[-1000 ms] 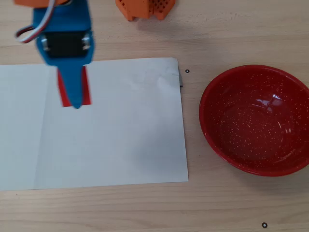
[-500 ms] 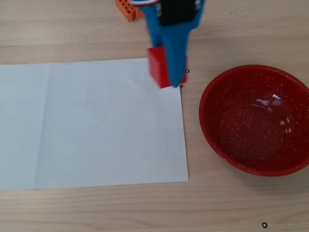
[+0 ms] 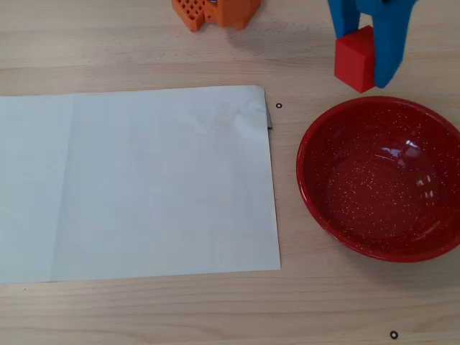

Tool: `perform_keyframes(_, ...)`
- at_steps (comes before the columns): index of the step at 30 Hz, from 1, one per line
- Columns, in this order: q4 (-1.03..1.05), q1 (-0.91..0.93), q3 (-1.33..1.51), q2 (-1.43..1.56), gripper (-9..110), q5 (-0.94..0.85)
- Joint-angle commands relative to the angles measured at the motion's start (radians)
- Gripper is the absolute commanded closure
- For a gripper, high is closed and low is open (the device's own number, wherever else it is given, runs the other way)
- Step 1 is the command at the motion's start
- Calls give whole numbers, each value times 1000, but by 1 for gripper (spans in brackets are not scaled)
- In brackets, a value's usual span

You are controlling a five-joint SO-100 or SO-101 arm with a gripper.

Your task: Grasp the red cube and put it in the red bowl

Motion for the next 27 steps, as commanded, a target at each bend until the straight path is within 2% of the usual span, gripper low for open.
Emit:
perform_keyframes(1,-29,32,-2,149,101,-34)
perform_keyframes(9,-282,98,227,135,100,-64)
perform_keyframes(10,-305,104,247,132,98,-64)
perform_keyframes(13,-356,114,298,127,79,-71)
perform_keyframes(18,-356,112,301,126,62,-78)
perform_keyframes(22,-293,92,249,130,63,-87)
perform_keyframes(27,-218,48,144,161,83,-74)
